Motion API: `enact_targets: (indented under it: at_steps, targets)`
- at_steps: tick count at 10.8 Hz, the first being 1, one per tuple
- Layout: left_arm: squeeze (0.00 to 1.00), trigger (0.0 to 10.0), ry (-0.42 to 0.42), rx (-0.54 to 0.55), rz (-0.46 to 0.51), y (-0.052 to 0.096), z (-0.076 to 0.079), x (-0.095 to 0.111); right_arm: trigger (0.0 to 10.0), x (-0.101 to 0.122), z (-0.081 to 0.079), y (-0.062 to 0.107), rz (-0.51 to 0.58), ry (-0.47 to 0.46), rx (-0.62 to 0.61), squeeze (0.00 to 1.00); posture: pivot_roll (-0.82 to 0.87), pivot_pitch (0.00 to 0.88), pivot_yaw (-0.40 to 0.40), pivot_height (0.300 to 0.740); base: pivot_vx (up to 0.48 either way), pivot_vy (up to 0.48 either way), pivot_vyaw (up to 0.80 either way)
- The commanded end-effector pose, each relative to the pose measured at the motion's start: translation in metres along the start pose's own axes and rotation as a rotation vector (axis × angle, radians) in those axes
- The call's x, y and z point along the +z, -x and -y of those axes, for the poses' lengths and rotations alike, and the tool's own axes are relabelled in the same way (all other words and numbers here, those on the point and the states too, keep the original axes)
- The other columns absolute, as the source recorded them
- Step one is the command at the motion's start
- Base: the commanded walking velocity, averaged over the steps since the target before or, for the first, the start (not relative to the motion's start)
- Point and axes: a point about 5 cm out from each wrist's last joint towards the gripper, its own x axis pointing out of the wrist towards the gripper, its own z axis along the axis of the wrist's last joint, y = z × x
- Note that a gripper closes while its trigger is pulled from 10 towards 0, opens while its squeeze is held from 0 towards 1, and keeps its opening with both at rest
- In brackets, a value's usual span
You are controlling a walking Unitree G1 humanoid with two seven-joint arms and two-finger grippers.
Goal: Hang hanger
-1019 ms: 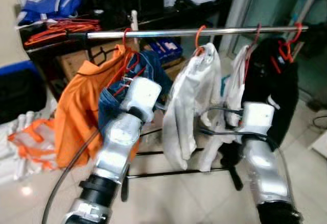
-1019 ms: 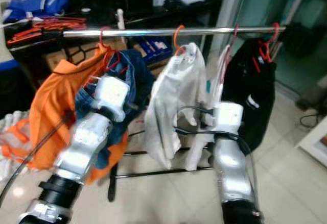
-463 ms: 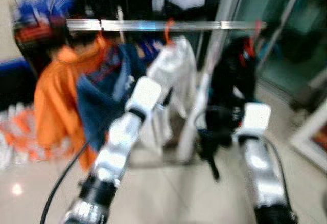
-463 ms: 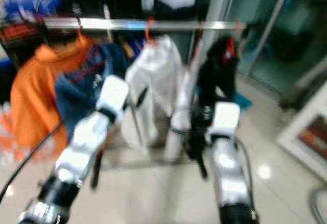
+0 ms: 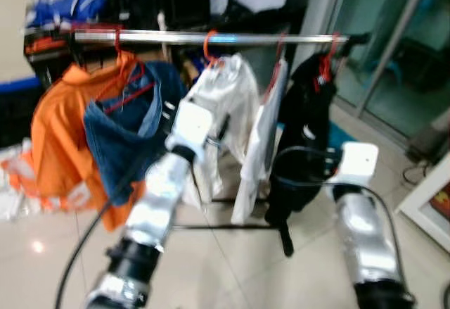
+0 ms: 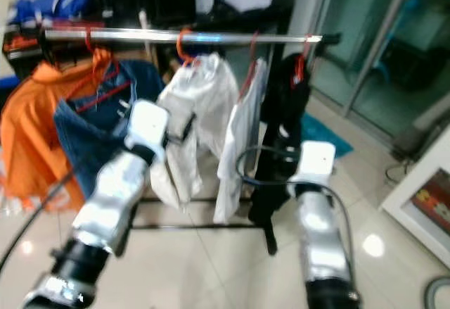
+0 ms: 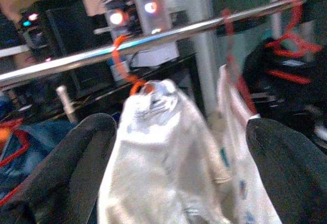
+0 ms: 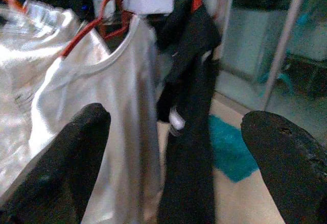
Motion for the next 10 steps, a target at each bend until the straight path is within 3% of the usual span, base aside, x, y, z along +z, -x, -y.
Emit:
enact_targets:
  at_steps: [1,6,10]
  targets:
    - [0.0,10.0,-0.006,0.01,-0.006,-0.001,-0.001,0.001,10.0,0.005,-0.002,-0.002,0.015,0.007,0.014,0.0,-0.06,0.0,-0.007,0.74,0.0,0.0,0.0]
    - [0.0,10.0,-0.001,0.011,0.003,-0.001,0.0,0.003,10.0,0.005,-0.003,-0.002,0.012,0.008,0.02,0.0,-0.06,0.0,-0.009,0.74,0.465,0.0,0.0]
    - [0.0,10.0,-0.043,-0.048,0.039,-0.007,0.001,0.013,10.0,0.006,-0.002,-0.004,0.02,0.01,0.023,0.0,-0.06,0.0,-0.012,0.74,0.477,0.0,0.0]
